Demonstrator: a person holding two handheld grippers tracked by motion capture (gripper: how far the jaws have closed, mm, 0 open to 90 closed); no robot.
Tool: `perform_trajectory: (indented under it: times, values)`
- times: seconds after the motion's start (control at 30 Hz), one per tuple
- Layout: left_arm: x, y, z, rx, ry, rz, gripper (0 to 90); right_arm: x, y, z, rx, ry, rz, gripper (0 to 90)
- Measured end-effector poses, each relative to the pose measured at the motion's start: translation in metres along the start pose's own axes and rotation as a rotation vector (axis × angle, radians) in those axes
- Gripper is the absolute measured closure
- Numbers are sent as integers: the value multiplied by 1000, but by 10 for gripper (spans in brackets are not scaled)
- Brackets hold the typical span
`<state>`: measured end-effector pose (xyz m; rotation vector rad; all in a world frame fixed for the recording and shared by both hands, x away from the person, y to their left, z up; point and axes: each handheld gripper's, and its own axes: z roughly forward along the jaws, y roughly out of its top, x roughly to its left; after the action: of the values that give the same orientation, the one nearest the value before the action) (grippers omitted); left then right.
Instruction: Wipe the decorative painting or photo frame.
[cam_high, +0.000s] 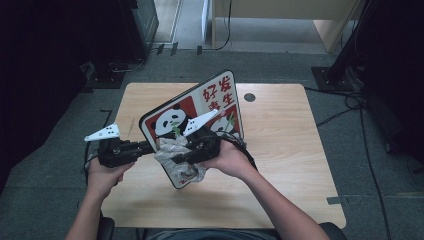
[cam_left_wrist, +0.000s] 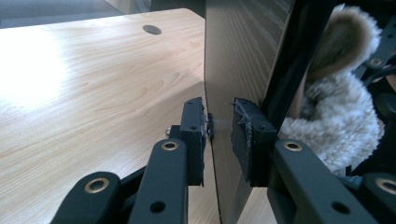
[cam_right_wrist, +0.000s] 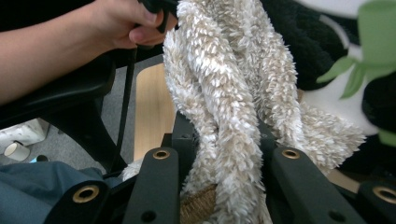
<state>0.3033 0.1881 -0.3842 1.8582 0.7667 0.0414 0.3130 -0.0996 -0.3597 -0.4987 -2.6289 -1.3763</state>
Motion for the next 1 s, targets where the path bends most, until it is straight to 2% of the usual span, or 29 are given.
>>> perform_trajectory:
  times: [0.43,0.8,1.0]
  values:
    - [-1,0,0,5,4,-1,748,-4,-22,12,27,15,3,723]
    - [-2,-1,0,4,6,-2,745,-7,-47,22,41,24,38,724]
    - [-2,-1,1,6,5,-2,745,-9,-58,27,55,23,42,724]
